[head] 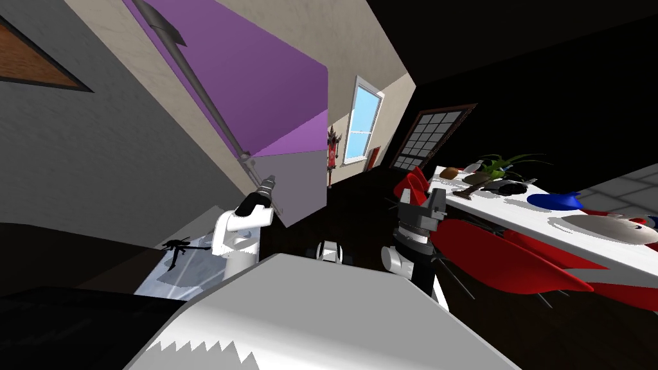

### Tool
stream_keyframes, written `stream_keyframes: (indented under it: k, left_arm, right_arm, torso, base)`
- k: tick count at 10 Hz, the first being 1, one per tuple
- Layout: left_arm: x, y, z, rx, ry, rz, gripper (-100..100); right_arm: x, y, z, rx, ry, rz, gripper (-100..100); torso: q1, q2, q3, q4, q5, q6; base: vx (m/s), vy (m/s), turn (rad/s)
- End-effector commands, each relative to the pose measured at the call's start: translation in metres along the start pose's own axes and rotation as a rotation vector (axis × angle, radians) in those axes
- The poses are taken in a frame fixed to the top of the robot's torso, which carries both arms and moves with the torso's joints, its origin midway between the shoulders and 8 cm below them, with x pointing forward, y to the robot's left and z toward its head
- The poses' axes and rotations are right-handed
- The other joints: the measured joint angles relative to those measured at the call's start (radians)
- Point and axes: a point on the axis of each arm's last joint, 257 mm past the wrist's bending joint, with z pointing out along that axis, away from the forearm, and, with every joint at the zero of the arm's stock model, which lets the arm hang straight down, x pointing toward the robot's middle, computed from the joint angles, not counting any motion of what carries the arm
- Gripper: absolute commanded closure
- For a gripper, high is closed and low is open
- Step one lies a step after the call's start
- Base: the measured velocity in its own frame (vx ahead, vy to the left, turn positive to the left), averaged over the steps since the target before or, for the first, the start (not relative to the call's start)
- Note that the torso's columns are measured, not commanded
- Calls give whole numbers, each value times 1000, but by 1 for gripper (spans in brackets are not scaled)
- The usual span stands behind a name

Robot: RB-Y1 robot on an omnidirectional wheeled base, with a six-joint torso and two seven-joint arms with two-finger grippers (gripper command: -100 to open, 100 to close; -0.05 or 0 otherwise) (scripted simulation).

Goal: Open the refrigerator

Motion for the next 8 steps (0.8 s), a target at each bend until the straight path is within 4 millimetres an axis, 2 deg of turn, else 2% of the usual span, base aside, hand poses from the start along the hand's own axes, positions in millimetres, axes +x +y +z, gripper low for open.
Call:
stream_keyframes:
  k: [1,5,8]
  left_arm:
    - [-1,-1,1,5,-1,14,-100]
    - [-2,3,3,-12,-2,58,-100]
    - [-13,3,2,-18,-20,113,-100]
  right_arm:
    - [0,0,0,0,0,0,0]
    - [0,0,0,0,0,0,0]
    - [0,0,0,0,0,0,0]
  torso:
    - [0,0,0,0,0,0]
    - [-1,1,1,0,0,0]
    - [-4,2,1,1,-1,0]
  base:
    - [97,176,-23]
    - [99,200,-27]
    - [69,180,-23]
